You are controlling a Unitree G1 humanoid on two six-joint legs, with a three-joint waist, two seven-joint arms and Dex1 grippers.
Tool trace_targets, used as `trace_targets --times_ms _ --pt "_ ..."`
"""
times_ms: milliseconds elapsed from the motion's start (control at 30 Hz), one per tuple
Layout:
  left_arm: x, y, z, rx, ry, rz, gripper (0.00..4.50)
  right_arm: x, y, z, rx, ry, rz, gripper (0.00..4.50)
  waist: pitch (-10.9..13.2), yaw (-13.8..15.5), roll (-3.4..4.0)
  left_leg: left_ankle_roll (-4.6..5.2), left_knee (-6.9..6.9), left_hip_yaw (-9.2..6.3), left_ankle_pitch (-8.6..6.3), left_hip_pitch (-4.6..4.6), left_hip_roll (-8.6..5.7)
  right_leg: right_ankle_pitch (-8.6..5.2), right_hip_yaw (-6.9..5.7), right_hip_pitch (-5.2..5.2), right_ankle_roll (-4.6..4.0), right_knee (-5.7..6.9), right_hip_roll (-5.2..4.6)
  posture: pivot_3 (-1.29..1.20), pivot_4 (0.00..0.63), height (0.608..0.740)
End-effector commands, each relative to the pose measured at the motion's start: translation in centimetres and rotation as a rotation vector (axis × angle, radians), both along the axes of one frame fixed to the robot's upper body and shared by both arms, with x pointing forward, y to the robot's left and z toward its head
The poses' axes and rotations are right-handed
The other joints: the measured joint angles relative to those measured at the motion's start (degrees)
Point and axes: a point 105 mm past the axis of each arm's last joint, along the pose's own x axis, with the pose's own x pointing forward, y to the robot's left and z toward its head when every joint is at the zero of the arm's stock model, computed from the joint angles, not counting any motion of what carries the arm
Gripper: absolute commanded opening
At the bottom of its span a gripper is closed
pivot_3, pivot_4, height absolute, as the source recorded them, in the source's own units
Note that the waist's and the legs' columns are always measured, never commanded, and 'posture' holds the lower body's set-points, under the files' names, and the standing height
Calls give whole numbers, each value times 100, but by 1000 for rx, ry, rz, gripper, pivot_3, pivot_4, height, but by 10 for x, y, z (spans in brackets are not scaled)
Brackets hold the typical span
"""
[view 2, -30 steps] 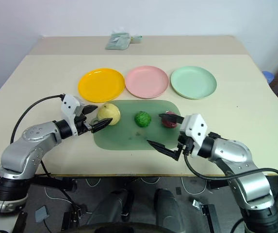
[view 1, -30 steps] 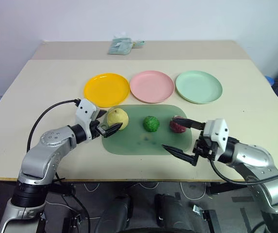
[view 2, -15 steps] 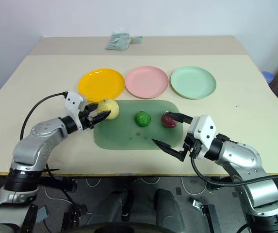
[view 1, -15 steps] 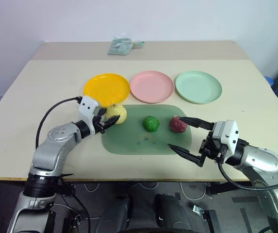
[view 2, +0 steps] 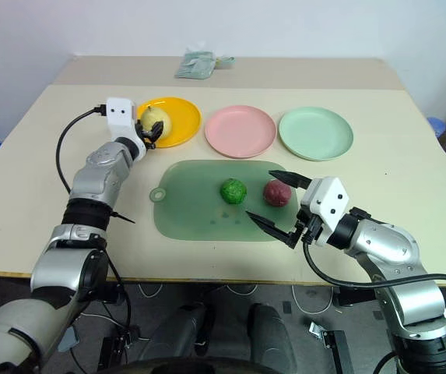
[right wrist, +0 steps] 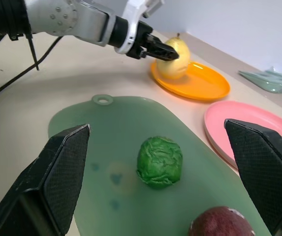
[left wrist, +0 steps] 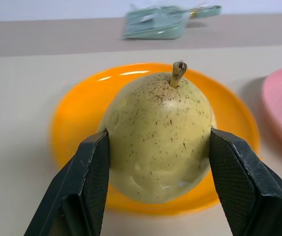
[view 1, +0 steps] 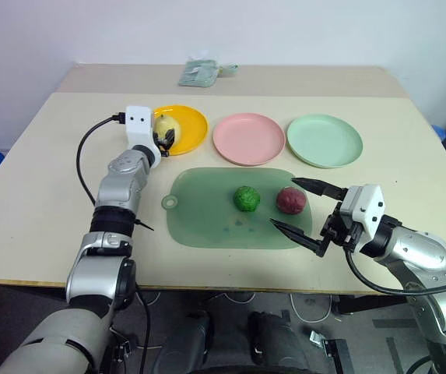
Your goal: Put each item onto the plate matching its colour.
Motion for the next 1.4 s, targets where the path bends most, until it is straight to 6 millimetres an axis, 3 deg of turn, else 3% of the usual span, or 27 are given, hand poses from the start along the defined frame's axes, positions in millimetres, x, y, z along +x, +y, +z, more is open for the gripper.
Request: trace_targets --times_ms 33,200,267,300,333,367,533,700,800,933,1400 --pt "10 4 25 12 -83 50 2482 -5 3 11 6 -57 0 4500 1 -12 -1 0 0 0 0 1 0 0 1 -2 0 2 1 0 150 740" --pt "19 1 21 11 -53 78 2482 -3 9 16 14 -65 -5 4500 1 -3 -3 0 1 0 1 3 1 2 0 -3 -2 10 2 0 150 740" --pt "19 -1 18 24 -45 73 3426 -2 9 18 15 -67 -7 4500 2 -2 -3 0 4 0 1 2 0 2 -2 -2 -2 10 2 0 150 740" --pt "19 -2 17 21 -46 67 3603 -1 9 19 15 -68 -11 4500 2 -2 -3 1 4 0 1 1 -1 2 -2 -3 -2 9 2 0 150 740" --pt "19 -4 17 18 -51 58 4169 0 9 20 16 -69 -14 4500 2 -2 -3 1 4 0 1 1 -1 2 -2 -2 -1 10 2 0 150 740" --pt "19 -4 18 14 -58 52 4447 0 9 20 17 -68 -18 4500 2 -2 -4 1 4 0 1 1 -1 3 -2 -3 -1 10 2 0 150 740" --pt "9 -21 38 -52 -150 -120 4447 3 6 20 19 -46 -57 4500 2 -6 -3 1 6 -1 1 1 0 3 -1 -3 -1 12 2 0 150 740" --pt "-37 -42 47 -51 -217 -476 4447 24 5 16 43 -5 -150 4500 0 -103 0 1 1 4 1 3 0 4 8 -5 -5 13 1 0 150 740" --pt "-69 -44 40 14 -192 -648 4447 37 8 4 44 31 -208 4500 0 -172 1 -1 -9 3 2 8 4 5 10 -8 -11 21 2 0 150 740" --pt "-96 -42 29 80 -131 -794 4447 44 19 -16 13 69 -209 4500 -1 -157 2 -5 -8 4 4 10 5 5 11 -13 -15 33 5 0 150 740" --pt "-156 -22 8 283 -50 -1064 4447 65 75 -27 -24 146 -56 4500 0 -173 5 -5 -13 4 5 17 6 2 11 -12 -21 34 5 0 150 740"
